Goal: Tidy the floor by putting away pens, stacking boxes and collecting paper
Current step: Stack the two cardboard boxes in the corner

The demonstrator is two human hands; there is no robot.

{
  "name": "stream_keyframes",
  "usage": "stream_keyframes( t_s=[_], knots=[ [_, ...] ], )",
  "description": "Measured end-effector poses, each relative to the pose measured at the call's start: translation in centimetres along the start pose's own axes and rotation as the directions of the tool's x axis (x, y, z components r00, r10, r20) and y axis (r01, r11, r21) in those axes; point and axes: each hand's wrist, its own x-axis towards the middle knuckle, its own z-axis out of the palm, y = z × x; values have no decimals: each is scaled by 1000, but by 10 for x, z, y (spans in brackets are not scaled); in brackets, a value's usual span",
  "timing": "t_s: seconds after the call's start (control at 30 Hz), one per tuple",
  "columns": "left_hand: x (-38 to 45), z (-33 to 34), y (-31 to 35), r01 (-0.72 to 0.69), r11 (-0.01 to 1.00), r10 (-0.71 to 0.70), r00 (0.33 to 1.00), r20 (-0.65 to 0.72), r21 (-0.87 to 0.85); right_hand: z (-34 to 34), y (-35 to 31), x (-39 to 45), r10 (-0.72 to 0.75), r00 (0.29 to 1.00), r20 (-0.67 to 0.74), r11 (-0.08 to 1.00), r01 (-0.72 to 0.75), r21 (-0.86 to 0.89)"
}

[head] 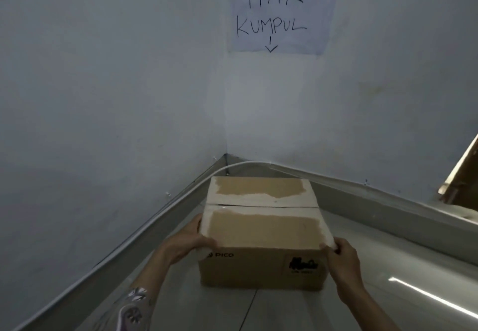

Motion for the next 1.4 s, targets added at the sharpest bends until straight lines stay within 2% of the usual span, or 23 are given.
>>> stream_keyframes(
  t_s=[0.07,0.17,0.23,0.3,0.37,0.43,0.6,0.77,0.9,1.07,1.23,1.4],
  knots=[
    [3,-6,-1,-48,993,43,998,40,107,6,-1,2,21,1000,-8,1000,-20,4],
    [23,-16,3,-134,953,154,987,-55,273,17,-2,4,20,1000,0,999,-20,32],
    [39,-15,5,-116,935,203,950,-237,336,25,-6,5,16,1000,24,998,-18,55],
    [53,-9,9,-32,937,210,848,-486,349,36,-11,4,13,998,62,996,-18,86],
    [62,-1,15,-5,950,199,782,-591,313,45,-16,4,3,997,83,992,-13,125],
    [70,2,21,-33,976,157,790,-593,214,52,-20,7,-11,996,94,988,-4,154],
    [77,-10,24,-107,994,92,887,-452,-8,60,-23,17,-7,994,110,986,-12,167],
    [69,-18,28,-168,976,115,938,-327,-139,58,-33,20,24,987,157,988,-47,144],
    [47,-27,31,-183,979,146,935,-323,-88,49,-43,9,71,972,224,989,-98,112],
    [-14,-32,27,-229,969,164,882,-442,-98,39,-54,-41,-10,983,182,994,-10,107],
    [-90,-41,-7,-184,977,106,852,-512,-103,38,-56,-101,-15,945,327,995,-16,94],
    [-156,-56,-41,-113,994,90,839,-537,-10,46,-73,-163,-22,865,502,1000,8,30]
  ],
)
